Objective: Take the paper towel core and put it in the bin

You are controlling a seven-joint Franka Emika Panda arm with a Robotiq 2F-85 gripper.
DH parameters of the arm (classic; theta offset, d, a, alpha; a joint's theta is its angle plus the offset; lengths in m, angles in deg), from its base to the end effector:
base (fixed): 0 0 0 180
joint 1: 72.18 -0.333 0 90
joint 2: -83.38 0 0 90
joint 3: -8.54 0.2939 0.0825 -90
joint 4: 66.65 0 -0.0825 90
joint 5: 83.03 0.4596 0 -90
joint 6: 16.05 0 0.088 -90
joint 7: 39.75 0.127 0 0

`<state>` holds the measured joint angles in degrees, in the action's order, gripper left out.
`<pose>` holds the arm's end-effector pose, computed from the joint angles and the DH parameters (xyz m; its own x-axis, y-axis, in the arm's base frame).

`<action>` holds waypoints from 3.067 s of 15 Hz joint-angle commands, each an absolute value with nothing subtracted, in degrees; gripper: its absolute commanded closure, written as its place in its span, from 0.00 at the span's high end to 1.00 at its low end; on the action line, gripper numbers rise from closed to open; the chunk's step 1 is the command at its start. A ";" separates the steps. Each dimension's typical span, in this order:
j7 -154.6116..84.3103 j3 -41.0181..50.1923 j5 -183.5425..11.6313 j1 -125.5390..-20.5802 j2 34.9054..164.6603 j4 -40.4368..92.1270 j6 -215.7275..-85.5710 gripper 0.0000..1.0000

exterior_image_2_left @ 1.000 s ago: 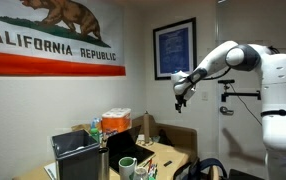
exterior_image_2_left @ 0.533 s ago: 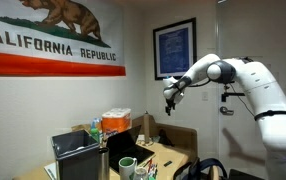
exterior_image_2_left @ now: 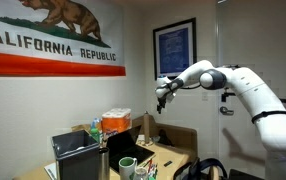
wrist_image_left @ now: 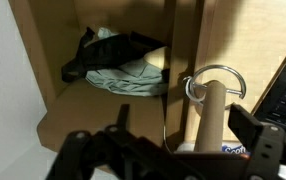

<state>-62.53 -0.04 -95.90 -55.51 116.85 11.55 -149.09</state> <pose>0.7451 -0.3350 0.3589 0.9664 0.1590 0.2019 0.0679 -0.9157 0.3960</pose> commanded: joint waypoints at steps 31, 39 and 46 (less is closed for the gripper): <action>-80.92 12.41 -88.06 -52.90 141.42 -24.22 -143.72 1.00; -79.29 11.81 -89.37 -52.95 139.47 -22.65 -142.61 1.00; -78.36 11.33 -89.55 -52.97 138.20 -20.89 -141.48 1.00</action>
